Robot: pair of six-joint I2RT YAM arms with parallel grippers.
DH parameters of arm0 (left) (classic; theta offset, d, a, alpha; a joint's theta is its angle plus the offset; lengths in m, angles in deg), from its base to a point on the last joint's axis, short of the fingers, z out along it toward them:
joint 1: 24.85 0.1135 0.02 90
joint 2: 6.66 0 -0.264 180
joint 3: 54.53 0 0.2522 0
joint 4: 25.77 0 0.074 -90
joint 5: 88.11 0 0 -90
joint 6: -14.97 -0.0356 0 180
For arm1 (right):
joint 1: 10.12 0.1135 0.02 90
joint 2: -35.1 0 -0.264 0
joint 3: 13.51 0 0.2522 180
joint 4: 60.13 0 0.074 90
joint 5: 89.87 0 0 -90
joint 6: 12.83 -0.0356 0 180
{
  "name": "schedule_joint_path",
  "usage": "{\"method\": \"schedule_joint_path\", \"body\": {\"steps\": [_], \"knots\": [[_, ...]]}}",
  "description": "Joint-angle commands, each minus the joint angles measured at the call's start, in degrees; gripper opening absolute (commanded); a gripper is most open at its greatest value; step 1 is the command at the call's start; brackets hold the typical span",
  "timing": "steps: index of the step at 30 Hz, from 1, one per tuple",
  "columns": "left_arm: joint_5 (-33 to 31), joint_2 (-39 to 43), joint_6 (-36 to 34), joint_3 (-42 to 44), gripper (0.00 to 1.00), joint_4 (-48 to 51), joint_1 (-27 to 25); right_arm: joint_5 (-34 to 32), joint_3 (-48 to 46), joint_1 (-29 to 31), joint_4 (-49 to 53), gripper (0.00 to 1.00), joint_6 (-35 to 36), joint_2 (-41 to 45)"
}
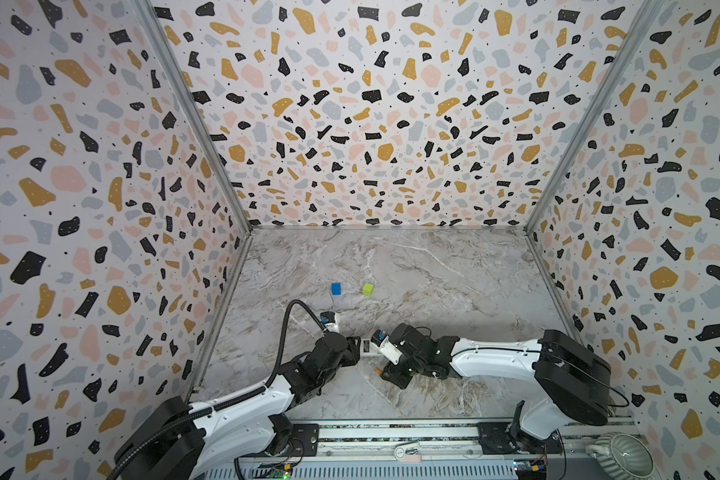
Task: Load the batteries into the remote control
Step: 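Lower the right gripper and grasp one orange battery upright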
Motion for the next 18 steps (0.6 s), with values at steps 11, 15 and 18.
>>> {"method": "schedule_joint_path", "body": {"steps": [11,15,18], "knots": [[-1.4,0.6,0.1,1.2,0.53,-0.1,0.0,-2.5,2.5,1.4,1.5,0.30,0.0,-2.6],[-1.5,0.3,0.2,1.1,0.53,-0.2,0.0,-2.7,2.8,1.6,1.5,0.29,0.1,-2.6],[-1.5,0.2,0.0,1.0,0.54,-0.2,0.0,-2.9,2.9,1.6,1.6,0.26,0.2,-3.2]]}}
